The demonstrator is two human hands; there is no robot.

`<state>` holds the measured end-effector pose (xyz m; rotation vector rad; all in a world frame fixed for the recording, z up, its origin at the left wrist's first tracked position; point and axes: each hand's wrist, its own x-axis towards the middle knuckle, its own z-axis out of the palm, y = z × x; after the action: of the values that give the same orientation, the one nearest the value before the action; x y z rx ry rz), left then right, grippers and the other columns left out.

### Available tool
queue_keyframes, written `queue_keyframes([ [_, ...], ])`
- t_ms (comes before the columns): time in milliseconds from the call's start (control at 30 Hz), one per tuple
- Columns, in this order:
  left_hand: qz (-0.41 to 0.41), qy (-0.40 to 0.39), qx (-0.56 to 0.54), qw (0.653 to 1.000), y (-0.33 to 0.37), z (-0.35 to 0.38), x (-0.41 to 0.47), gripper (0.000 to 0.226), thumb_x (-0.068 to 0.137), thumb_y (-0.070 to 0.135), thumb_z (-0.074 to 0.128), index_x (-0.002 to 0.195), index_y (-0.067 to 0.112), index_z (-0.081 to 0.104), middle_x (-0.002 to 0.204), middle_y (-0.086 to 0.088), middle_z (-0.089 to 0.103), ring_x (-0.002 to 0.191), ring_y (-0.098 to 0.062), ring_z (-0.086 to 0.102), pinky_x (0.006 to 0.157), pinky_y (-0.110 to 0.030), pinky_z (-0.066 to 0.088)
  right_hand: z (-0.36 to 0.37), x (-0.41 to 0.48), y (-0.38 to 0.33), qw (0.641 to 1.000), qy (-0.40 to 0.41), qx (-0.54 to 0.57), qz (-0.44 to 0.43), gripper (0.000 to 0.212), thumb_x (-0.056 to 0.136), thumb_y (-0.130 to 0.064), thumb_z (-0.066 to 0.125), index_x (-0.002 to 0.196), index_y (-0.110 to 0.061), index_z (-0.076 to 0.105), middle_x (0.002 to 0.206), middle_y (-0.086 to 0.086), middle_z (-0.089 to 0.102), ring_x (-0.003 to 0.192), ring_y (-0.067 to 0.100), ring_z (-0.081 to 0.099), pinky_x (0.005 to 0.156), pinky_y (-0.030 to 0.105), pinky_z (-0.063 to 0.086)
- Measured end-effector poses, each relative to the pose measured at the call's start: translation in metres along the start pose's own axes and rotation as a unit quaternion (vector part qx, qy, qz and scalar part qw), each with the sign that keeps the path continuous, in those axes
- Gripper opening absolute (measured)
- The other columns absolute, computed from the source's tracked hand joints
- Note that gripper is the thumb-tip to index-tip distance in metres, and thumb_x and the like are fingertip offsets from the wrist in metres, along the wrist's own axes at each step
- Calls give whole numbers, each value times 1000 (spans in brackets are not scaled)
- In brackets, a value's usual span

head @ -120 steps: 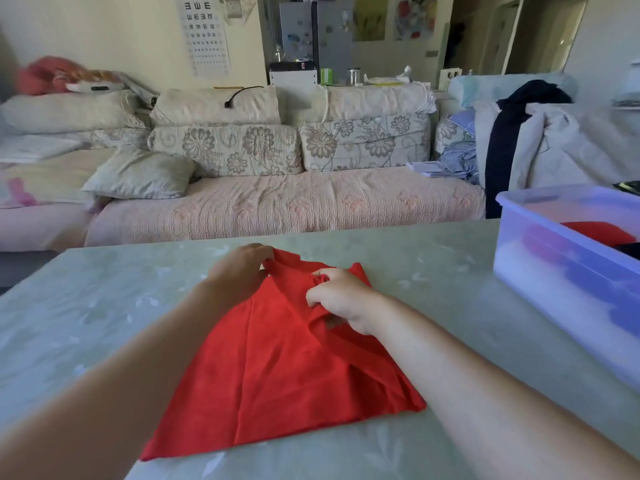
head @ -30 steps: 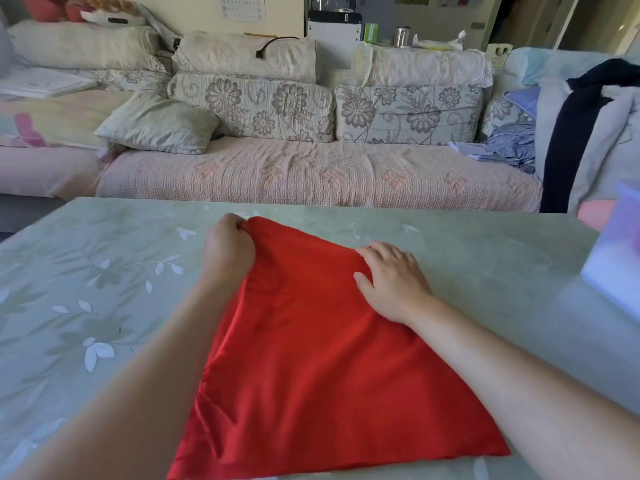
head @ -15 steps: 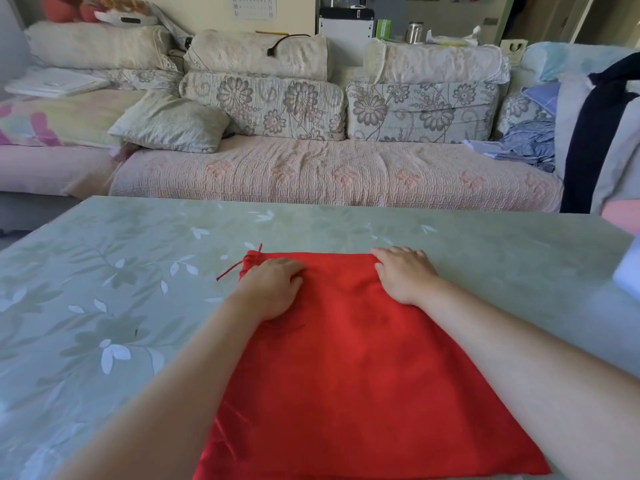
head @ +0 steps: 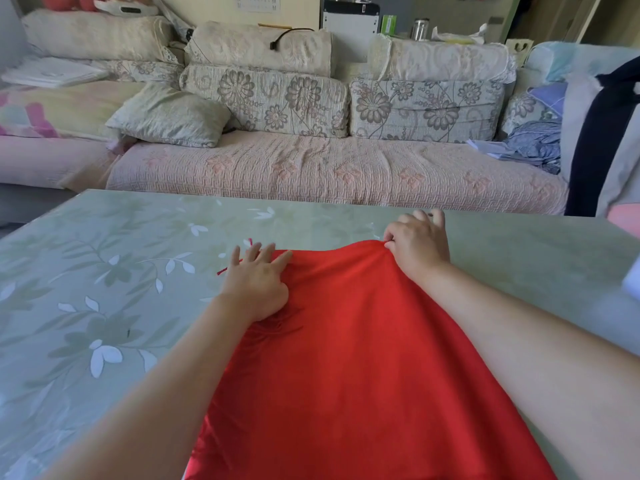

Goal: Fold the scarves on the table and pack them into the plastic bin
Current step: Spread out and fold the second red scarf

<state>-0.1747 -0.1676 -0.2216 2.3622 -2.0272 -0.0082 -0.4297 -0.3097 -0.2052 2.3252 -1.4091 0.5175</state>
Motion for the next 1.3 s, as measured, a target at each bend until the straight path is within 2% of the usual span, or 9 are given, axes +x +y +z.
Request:
queue_keyframes([
  [133, -23, -41, -14, 999, 2, 4, -5, 62, 95, 38, 26, 156, 33, 14, 164, 2, 8, 150, -19, 2, 119, -54, -3, -5, -4, -13, 998, -42, -43, 0, 32, 79, -6, 61, 103, -27, 67, 106, 2, 58, 106, 28, 49, 94, 41, 30],
  [300, -46, 17, 72, 996, 10, -2, -12, 71, 90, 39, 16, 155, 11, 15, 163, -7, 9, 150, -24, 2, 120, -51, -4, -30, -45, -40, 994, -75, 61, -57, 33, 85, -18, 56, 115, -25, 67, 123, 4, 58, 119, 30, 50, 97, 41, 35],
  [500, 129, 7, 0, 992, 59, 2, -53, 60, 101, 49, 27, 156, 32, 11, 164, 2, 6, 151, -16, 4, 122, -41, 4, -61, -128, -73, 956, -267, 121, 2, 67, 99, -59, 33, 158, -34, 14, 167, 5, 3, 154, 23, 0, 121, 54, 10],
  [700, 70, -35, 4, 997, 39, 12, -89, 67, 96, 66, 13, 156, 37, 4, 164, 5, -1, 151, -15, -4, 122, -42, -2, -77, -162, -28, 938, -332, 99, 5, 69, 100, -63, 23, 159, -36, -2, 167, 1, -12, 153, 19, -11, 124, 47, -1],
  [800, 61, -2, 52, 997, 31, 6, -107, 86, 80, 67, -2, 155, 29, 19, 163, -2, 16, 151, -23, 11, 121, -47, 4, -89, -173, -19, 941, -331, 76, 8, 68, 102, -58, 25, 160, -31, 2, 167, 8, -8, 154, 23, -9, 124, 47, -1],
  [933, 175, 71, 58, 980, 29, -3, -139, 64, 88, 58, 31, 143, 29, 48, 147, -2, 49, 137, -23, 44, 112, -47, 35, -111, -190, -30, 950, -296, 76, -60, 64, 103, -49, 34, 159, -29, 11, 167, 5, -7, 154, 21, -9, 124, 46, 0],
  [1033, 192, 36, -7, 981, 32, 0, -171, 72, 88, 73, 21, 152, 40, 25, 160, 5, 25, 148, -18, 23, 119, -40, 20, -124, -207, -44, 937, -316, 124, -87, 69, 99, -58, 36, 158, -36, 9, 167, 1, -9, 153, 16, -11, 124, 47, 1],
  [1167, 124, -56, -1, 991, 25, 5, -200, 105, 57, 91, -17, 152, 47, -3, 163, 10, -6, 151, -15, -8, 118, -34, -7, -129, -228, -49, 913, -374, 118, -114, 75, 97, -64, 35, 157, -40, -2, 166, 0, -16, 152, 14, -15, 124, 45, -2],
  [1300, 93, -67, -23, 993, 15, -2, -215, 84, 80, 85, 22, 153, 45, 11, 163, 11, 1, 151, -14, -2, 121, -34, 3, -135, -237, -44, 927, -326, 82, -169, 72, 93, -67, 27, 157, -43, 2, 167, 1, -7, 154, 18, -6, 124, 42, 2],
])
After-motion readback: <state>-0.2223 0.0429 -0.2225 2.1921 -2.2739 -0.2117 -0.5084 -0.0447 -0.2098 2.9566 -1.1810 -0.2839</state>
